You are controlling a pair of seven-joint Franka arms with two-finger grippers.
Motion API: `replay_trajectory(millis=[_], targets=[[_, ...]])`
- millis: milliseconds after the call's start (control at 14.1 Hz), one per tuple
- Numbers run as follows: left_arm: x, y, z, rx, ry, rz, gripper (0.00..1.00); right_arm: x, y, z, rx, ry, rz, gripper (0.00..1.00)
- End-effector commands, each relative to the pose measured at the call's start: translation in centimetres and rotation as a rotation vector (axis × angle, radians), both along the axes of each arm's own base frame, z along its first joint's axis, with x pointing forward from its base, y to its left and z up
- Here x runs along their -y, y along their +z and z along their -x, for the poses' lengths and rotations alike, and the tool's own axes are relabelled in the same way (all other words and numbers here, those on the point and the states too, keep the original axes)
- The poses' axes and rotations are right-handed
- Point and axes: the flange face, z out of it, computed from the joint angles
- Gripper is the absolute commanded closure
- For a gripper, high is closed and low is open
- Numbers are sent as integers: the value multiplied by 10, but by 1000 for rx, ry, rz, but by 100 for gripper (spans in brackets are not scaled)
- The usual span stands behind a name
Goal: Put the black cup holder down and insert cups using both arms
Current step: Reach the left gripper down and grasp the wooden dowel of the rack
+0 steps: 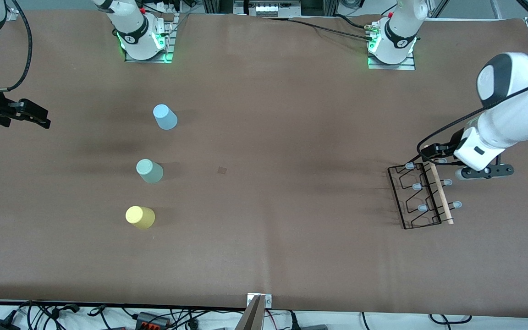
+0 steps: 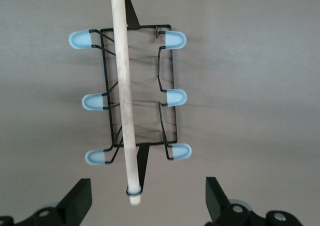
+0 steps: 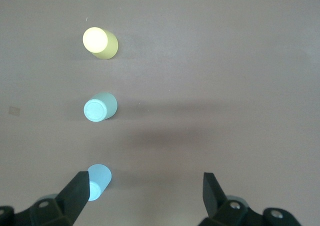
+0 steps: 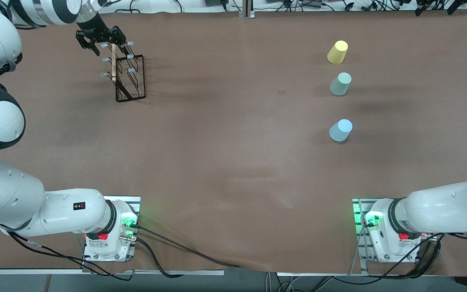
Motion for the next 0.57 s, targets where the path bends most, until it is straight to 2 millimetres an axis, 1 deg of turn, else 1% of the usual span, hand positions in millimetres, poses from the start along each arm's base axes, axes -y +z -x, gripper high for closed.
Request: replay_trajectory(millis=[0,142,212,283,354,496], targets=[[-6,-21,1,-5,9,10,0,-1,0,3,4,-10,-17,0],[-9,-29,-5,16,5,-3,0,-2,-3,3,-1,-8,-17,0],[-11,-43,-8,12,6,-3,0,-2,-4,1,-2,-8,-17,0],[-16,-51,-13,29,14,-1,0,-2,-6,0,-2,-8,-17,0],[-19,-53,-15,45,17,0,2,-5,-9,-1,-8,-2,-17,0],[-19,-55,-18,46,19,1,15,-5,-20,-5,-28,-1,-17,0]])
